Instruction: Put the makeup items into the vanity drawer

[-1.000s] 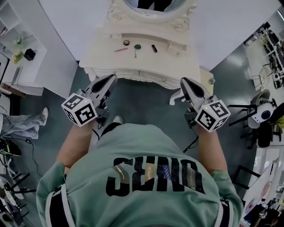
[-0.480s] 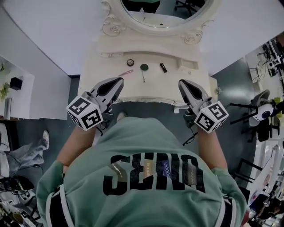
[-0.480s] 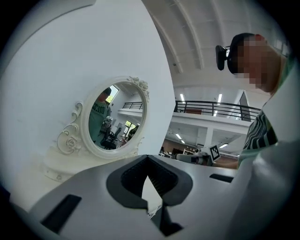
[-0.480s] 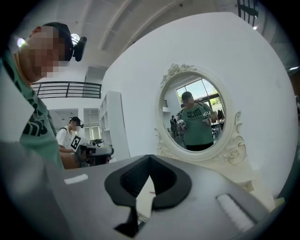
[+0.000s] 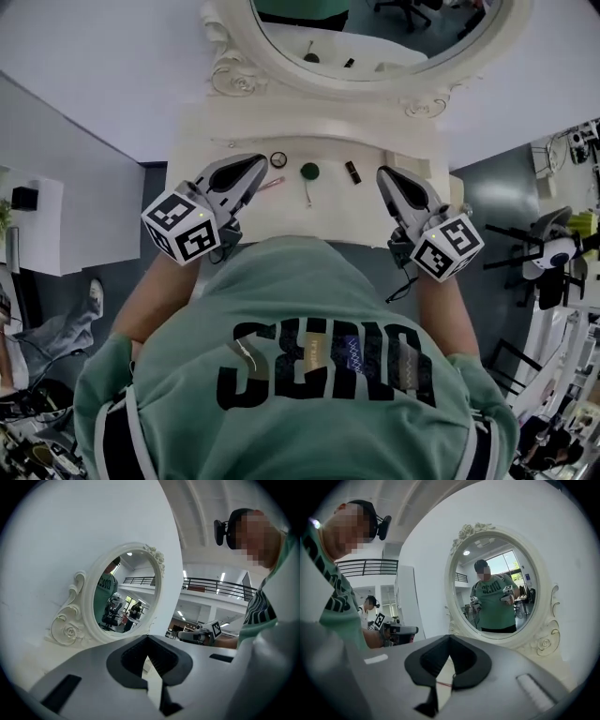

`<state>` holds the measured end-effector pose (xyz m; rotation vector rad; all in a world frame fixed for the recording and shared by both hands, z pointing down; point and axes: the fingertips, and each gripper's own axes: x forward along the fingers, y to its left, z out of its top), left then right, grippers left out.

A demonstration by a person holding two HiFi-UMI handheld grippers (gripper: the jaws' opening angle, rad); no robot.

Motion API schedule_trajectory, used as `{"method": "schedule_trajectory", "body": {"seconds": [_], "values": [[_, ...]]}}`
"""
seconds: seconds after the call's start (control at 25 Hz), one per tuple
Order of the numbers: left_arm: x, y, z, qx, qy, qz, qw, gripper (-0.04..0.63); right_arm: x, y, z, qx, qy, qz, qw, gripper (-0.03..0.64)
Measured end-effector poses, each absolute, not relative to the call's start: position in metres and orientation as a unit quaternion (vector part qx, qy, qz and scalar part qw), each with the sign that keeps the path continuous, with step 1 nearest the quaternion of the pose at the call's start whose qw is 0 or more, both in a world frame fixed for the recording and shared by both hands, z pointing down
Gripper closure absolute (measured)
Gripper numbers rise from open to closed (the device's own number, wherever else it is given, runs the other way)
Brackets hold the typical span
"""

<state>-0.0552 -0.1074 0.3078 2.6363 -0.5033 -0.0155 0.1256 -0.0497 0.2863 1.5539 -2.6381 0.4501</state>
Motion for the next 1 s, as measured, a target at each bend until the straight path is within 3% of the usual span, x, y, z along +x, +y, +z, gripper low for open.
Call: {"method": "schedule_trajectory", "body": {"seconds": [0.28, 0.48, 0.56, 0.72, 1.0], "values": [[-0.019, -0.122, 0.346, 0.93, -0.251, -0.01, 0.268, 0.597, 0.15, -0.08, 0.334, 0.419, -0.885, 0.17, 0.11, 0.607], [-0.01, -0.132, 0.375, 0.921, -0.278, 0.014, 0.272, 0.597, 0.12, -0.098, 0.406, 0.333, -0.896, 0.142, 0.257, 0.604], [-0.008, -0.136, 0.389, 0.92, -0.279, 0.024, 0.274, 0.597, 0.1, -0.104, 0.447, 0.29, -0.892, 0.129, 0.323, 0.535], [-0.007, -0.139, 0.42, 0.917, -0.27, 0.042, 0.291, 0.596, 0.075, -0.115, 0.536, 0.241, -0.864, 0.135, 0.42, 0.503], [-0.015, -0.153, 0.466, 0.916, -0.253, 0.061, 0.304, 0.596, 0.071, -0.15, 0.625, 0.258, -0.824, 0.189, 0.467, 0.459]]}}
